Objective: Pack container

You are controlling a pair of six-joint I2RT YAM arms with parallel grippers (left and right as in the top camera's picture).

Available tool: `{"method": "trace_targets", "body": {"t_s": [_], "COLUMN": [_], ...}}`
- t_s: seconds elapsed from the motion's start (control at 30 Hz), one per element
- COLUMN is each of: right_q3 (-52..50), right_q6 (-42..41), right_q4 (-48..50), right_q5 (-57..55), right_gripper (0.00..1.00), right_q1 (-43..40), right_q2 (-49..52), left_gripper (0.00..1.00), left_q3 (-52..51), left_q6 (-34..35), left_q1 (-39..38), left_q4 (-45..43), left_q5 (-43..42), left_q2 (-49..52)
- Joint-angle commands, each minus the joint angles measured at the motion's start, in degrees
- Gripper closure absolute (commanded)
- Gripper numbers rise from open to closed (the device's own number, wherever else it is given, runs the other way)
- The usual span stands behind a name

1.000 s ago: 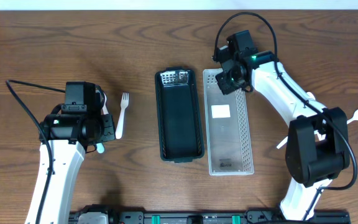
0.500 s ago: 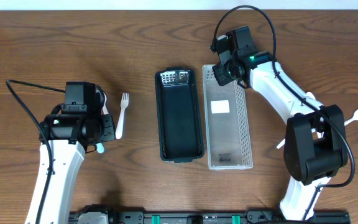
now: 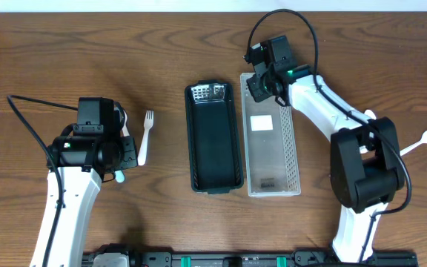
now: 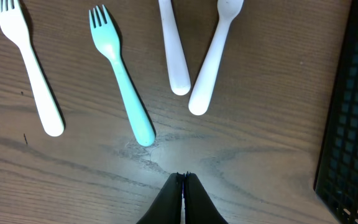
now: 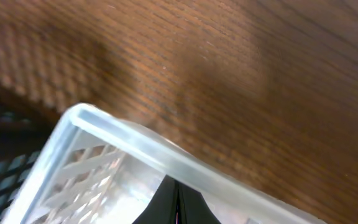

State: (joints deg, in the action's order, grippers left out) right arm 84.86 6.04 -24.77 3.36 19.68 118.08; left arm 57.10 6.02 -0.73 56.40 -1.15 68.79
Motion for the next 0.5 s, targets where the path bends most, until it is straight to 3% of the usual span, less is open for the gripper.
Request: {"method": "trace_targets", "body": {"t_s": [0.0, 0.23, 0.47], "right_q3": [0.98, 1.07, 1.09], "right_q6": [-1.33, -1.57, -3.34], "right_q4": [2.08, -0.81, -1.44], "right_q5": [-0.57, 0.74, -2.93], "right_gripper": [0.98, 0.99, 0.99], "right_q1": [0.22, 0.68, 0.15], "right_q2": [0.22, -1.62, -13.33], "left_gripper": [0.94, 0.94, 0.94], "left_q3": [0.98, 0.98, 0.98], "left_q6": [0.31, 0.31, 0.28], "left_q1": [0.35, 0.35, 0.35], "left_q4": [0.13, 0.15, 0.13], "left_q5": [0.04, 0.07, 0.07], "left_q2": [0.00, 0.00, 0.02]}}
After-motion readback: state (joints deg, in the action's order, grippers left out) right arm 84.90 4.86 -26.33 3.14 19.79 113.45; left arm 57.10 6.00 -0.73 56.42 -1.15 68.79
